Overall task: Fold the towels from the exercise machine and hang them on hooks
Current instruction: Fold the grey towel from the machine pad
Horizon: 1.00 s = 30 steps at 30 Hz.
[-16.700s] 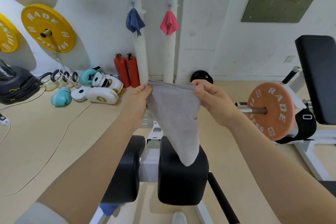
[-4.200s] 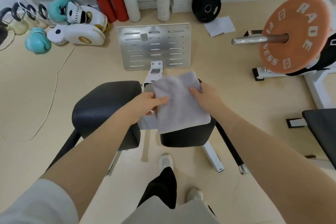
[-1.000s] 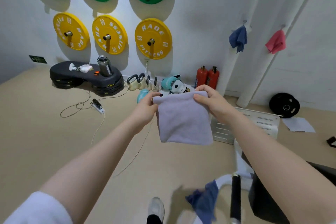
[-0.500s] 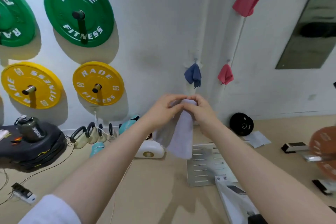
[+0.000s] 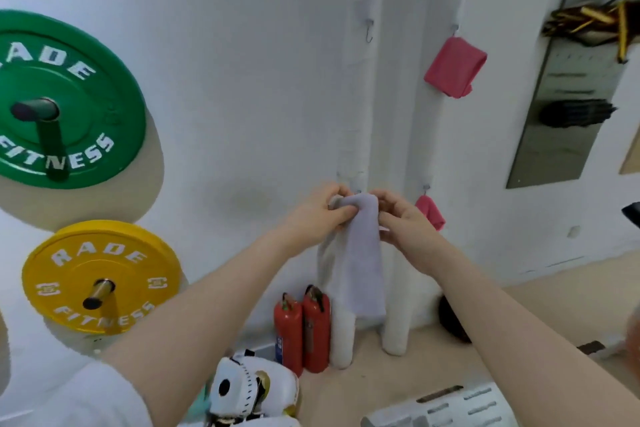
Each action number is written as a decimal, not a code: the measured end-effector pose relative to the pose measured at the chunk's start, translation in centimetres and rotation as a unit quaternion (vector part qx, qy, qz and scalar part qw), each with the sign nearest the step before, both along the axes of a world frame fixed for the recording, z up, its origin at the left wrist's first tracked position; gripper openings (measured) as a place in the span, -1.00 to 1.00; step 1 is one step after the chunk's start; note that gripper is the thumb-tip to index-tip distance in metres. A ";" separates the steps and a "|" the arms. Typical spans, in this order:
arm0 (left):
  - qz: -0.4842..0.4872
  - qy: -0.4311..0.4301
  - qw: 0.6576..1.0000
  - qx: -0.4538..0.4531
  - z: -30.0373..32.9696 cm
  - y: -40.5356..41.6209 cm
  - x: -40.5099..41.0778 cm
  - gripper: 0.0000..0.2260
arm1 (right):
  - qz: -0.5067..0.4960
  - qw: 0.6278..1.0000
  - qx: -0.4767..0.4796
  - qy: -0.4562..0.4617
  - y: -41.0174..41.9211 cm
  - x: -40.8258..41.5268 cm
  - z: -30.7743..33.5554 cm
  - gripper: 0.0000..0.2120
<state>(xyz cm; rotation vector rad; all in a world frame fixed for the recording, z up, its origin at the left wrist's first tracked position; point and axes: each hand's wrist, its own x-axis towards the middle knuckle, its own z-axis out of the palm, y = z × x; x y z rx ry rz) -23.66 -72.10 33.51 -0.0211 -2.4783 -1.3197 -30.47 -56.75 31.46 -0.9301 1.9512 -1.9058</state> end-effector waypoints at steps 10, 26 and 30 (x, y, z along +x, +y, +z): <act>0.016 0.143 0.988 -0.052 8.6 -8.0 -21.6 -0.98 | -0.155 0.968 -0.005 0.195 -9.0 -20.1 9.5 -0.86; 0.139 0.334 0.914 -0.185 24.3 -13.8 -49.0 -0.87 | -0.321 0.850 -0.006 0.417 -16.7 -47.9 26.2 -0.86; 0.178 0.290 0.922 -0.186 25.1 -14.9 -53.0 -0.79 | -0.359 0.835 0.080 0.409 -17.9 -51.9 27.9 -0.87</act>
